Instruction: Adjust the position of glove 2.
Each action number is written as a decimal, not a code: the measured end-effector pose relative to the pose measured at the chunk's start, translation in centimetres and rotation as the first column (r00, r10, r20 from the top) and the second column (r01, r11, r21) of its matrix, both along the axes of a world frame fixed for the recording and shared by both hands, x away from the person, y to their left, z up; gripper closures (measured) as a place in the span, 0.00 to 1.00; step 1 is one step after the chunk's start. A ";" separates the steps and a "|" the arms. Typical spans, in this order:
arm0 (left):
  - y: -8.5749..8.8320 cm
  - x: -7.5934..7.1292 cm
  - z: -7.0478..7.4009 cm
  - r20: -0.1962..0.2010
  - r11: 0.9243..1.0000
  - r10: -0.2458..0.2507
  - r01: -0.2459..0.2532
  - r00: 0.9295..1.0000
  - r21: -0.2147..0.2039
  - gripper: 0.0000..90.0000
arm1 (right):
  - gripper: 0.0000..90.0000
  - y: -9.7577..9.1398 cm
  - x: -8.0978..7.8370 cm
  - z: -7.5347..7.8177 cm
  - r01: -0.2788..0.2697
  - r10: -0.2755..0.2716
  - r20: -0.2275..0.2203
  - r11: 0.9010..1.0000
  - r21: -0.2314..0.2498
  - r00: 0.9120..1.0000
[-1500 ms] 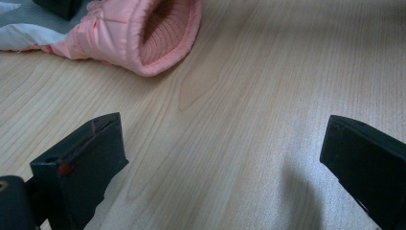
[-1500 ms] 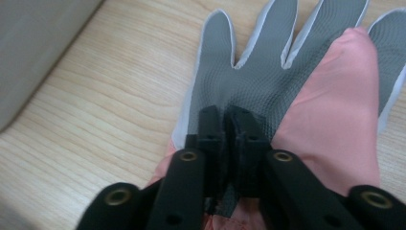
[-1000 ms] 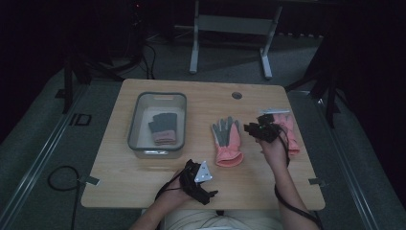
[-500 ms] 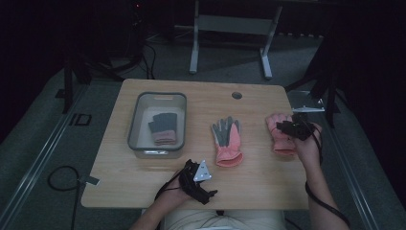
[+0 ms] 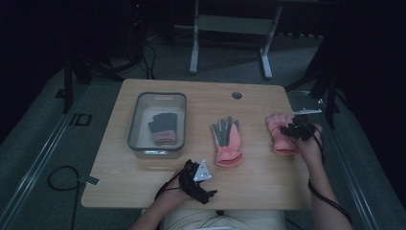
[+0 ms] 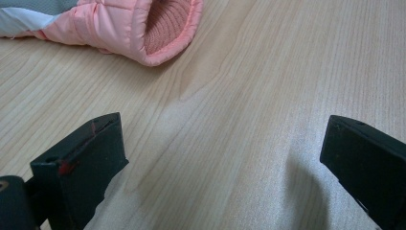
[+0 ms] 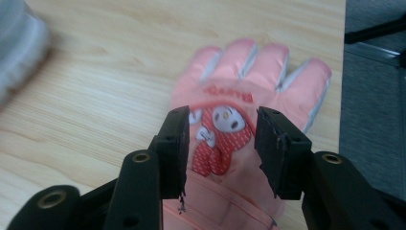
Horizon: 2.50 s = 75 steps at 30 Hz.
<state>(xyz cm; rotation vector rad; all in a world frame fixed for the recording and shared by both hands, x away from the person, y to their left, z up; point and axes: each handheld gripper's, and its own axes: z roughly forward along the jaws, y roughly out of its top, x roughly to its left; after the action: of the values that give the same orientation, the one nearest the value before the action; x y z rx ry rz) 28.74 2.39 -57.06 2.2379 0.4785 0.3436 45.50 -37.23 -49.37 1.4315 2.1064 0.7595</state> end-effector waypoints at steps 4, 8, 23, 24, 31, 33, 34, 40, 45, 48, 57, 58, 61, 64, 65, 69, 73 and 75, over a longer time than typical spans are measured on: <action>0.0 0.0 0.0 0.000 1.000 0.000 0.000 1.000 0.005 0.01 | 0.59 0.2 0.5 -1.5 0.011 -0.012 -0.015 0.997 -0.075 1.000; 0.0 0.0 0.0 0.002 1.000 0.001 -0.001 1.000 0.006 0.01 | 0.61 0.3 1.0 -2.6 0.013 -0.016 -0.029 0.995 -0.097 0.999; 0.1 0.1 -0.1 -0.005 1.000 0.002 -0.002 1.000 -0.002 0.01 | 0.96 1.4 -0.6 1.7 0.036 -0.036 -0.025 0.999 0.015 0.999; 0.1 0.0 -0.1 -0.004 1.000 -0.002 0.002 1.000 -0.004 0.01 | 0.96 1.8 -1.0 2.3 0.028 -0.028 -0.012 0.999 0.015 1.000; 0.1 0.0 -0.1 -0.005 1.000 -0.002 0.002 1.000 -0.005 0.01 | 0.96 4.9 -4.5 5.7 0.007 -0.010 0.065 0.998 0.058 0.998; 0.1 0.0 -0.1 -0.004 1.000 0.000 0.000 1.000 -0.009 0.01 | 0.96 5.8 -5.3 5.5 0.004 -0.009 0.068 0.998 0.061 0.998; 0.2 0.0 -0.1 -0.004 1.000 0.000 0.000 1.000 -0.007 0.01 | 0.96 6.0 -5.5 5.4 0.002 -0.007 0.062 0.997 0.073 0.998; 0.3 0.0 -0.1 -0.010 1.000 0.003 -0.003 1.000 -0.021 0.01 | 0.96 8.0 -7.2 4.1 -0.017 0.011 0.057 0.995 0.100 0.998; 0.4 0.1 -0.1 -0.011 1.000 -0.005 0.005 1.000 -0.028 0.01 | 0.96 8.9 -7.0 3.0 -0.018 0.014 0.045 0.996 0.083 0.999; 0.4 0.1 0.0 -0.017 0.999 -0.017 0.016 1.000 -0.032 0.01 | 0.96 9.2 -6.5 2.2 -0.028 0.026 0.025 0.997 0.066 0.999; 0.3 0.0 0.1 -0.016 1.000 -0.017 0.016 1.000 -0.026 0.01 | 0.96 8.9 -5.0 -0.5 -0.009 0.012 -0.032 0.997 0.080 0.999; 0.2 -0.1 0.1 -0.013 1.000 -0.017 0.017 1.000 -0.021 0.01 | 0.96 9.0 -4.9 -0.8 -0.010 0.013 -0.038 0.997 0.072 0.999; 0.2 -0.2 0.0 -0.013 0.999 -0.020 0.020 1.000 -0.025 0.01 | 0.96 9.1 -4.5 -1.8 -0.008 0.011 -0.052 0.998 0.059 0.999; 0.2 -0.2 0.0 -0.015 1.000 -0.019 0.019 1.000 -0.023 0.01 | 0.95 9.1 -4.3 -2.3 -0.001 0.003 -0.043 0.998 0.055 0.999; 0.2 -0.2 0.0 -0.015 1.000 -0.017 0.017 1.000 -0.022 0.01 | 0.95 9.1 -4.2 -2.5 0.000 0.002 -0.038 0.999 0.053 0.999; 0.2 -0.2 -0.1 -0.015 1.000 -0.019 0.019 1.000 -0.017 0.01 | 0.93 9.0 -4.2 -3.2 0.005 -0.003 -0.030 0.998 0.067 1.000; 0.1 -0.2 -0.1 -0.016 1.000 -0.020 0.020 1.000 -0.005 0.01 | 0.87 9.0 -4.3 -3.2 -0.003 0.004 -0.024 0.998 0.070 1.000; 0.1 -0.2 -0.1 -0.017 1.000 -0.020 0.020 1.000 -0.006 0.01 | 0.83 8.7 -4.5 -2.7 -0.008 0.009 -0.010 0.997 0.080 1.000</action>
<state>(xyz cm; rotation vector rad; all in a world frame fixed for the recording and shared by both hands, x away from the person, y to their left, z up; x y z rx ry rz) 28.55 2.52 -57.18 2.2398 0.4651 0.3127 41.02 -28.56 -52.06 1.4722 2.1127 0.8502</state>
